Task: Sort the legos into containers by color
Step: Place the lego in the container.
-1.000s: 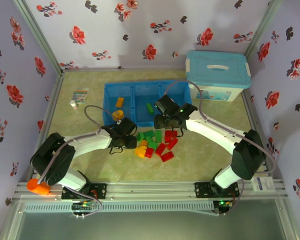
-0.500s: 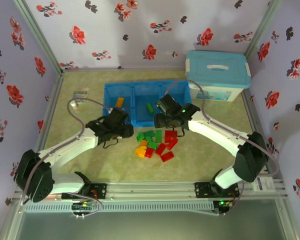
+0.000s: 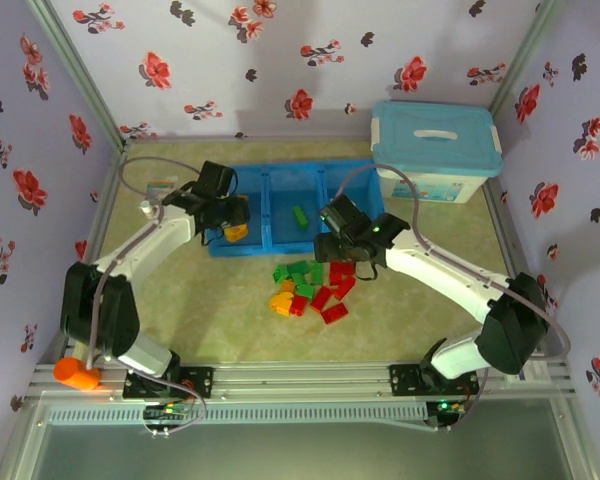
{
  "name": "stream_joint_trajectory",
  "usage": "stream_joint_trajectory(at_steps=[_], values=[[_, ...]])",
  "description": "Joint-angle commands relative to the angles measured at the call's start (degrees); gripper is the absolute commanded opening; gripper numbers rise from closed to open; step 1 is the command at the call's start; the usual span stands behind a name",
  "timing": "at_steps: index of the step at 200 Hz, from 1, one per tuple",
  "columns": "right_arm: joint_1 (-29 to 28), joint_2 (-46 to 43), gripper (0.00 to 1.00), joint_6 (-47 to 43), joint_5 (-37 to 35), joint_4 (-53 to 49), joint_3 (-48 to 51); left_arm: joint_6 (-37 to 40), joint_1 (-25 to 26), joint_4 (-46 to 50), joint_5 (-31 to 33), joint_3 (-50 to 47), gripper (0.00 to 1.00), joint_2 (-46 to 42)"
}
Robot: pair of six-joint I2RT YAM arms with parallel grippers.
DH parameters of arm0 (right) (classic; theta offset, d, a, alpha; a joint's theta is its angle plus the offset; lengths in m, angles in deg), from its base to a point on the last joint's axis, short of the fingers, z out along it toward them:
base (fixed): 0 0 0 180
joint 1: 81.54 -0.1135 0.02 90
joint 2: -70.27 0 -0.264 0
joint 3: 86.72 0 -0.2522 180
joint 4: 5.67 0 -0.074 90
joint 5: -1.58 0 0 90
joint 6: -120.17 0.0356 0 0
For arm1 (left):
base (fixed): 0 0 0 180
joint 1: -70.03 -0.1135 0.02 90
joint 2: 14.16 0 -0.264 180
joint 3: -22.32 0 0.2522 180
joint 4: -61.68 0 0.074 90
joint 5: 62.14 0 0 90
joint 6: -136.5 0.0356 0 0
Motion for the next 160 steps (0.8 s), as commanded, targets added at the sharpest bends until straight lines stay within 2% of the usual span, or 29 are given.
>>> stream_joint_trajectory(at_steps=[1, 22, 27, 44, 64, 105, 160], values=[[0.34, -2.21, 0.68, 1.45, -0.32, -1.68, 2.63, 2.09, -1.62, 1.89, -1.48, 3.37, 0.43, 3.26], [0.38, -3.79, 0.69, 1.92, -0.62, -1.77, 4.70, 2.08, -2.27, 1.54, -2.46, 4.90, 0.46, 5.43], [0.40, -4.15, 0.69, 1.94, -0.75, -1.73, 5.13, 2.12, -2.33, 1.65, -2.77, 5.42, 0.50, 5.80], [0.48, -4.89, 0.69, 2.02, -0.72, -2.22, 5.85, 2.32, -2.39, 2.84, -3.15, 7.50, 0.71, 6.98], [0.48, -5.52, 0.71, 1.89, -0.95, -3.11, 6.26, 2.13, -2.38, 3.34, -3.76, 8.54, 0.80, 6.57], [0.55, -6.92, 0.72, 2.06, -0.68, -3.87, 8.24, 1.62, -2.25, 3.34, -4.03, 7.15, 0.82, 2.27], [1.62, -6.40, 0.70, 3.70, -0.36, -4.46, 10.83, 0.52, -1.29, 1.68, -4.16, 0.45, 0.82, -6.11]])
